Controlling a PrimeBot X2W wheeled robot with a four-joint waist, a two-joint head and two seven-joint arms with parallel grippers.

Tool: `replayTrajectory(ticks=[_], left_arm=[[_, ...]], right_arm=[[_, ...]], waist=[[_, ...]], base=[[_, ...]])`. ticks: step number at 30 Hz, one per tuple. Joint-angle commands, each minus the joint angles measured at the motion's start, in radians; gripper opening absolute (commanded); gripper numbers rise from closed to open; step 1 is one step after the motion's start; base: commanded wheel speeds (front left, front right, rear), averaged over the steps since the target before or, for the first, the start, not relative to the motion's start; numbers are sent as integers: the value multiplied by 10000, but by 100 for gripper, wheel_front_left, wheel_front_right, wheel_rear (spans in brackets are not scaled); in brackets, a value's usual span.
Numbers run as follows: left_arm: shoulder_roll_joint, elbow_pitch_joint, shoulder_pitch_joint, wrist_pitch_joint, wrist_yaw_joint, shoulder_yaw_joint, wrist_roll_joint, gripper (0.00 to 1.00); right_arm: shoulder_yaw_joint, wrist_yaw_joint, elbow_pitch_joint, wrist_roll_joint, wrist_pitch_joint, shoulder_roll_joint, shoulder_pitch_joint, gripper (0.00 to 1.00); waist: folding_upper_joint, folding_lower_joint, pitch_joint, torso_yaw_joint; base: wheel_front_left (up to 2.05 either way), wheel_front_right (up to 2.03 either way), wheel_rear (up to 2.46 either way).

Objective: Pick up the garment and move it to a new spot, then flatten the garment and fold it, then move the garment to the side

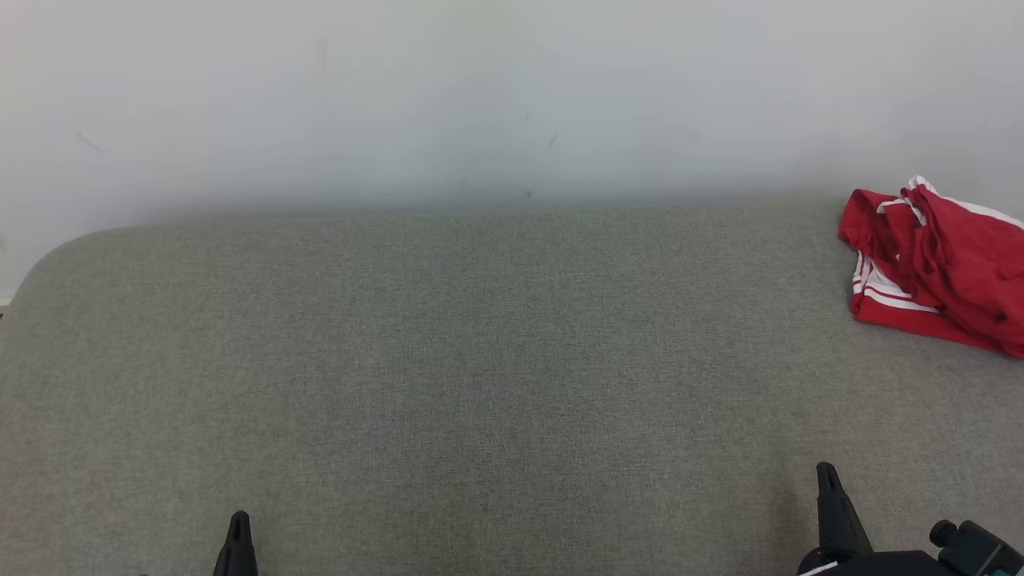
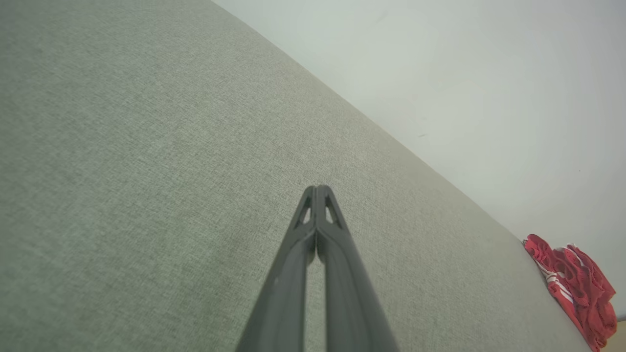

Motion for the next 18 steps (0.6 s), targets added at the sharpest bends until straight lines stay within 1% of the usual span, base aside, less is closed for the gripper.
replayTrajectory(ticks=[1,18], left_arm=[[30,-114,-299,75,-84,73,-368,0],[34,-75,-618,640,-246,238,-2679,0]], right_arm=[[-29,-7,-169,379,76,-10,-274,0],[-62,-10,-176,2627,650,-10,-541,0]], waist=[[0,-1,1,-3],[0,-1,19,-39]], base=[[0,0,0],[0,0,0]])
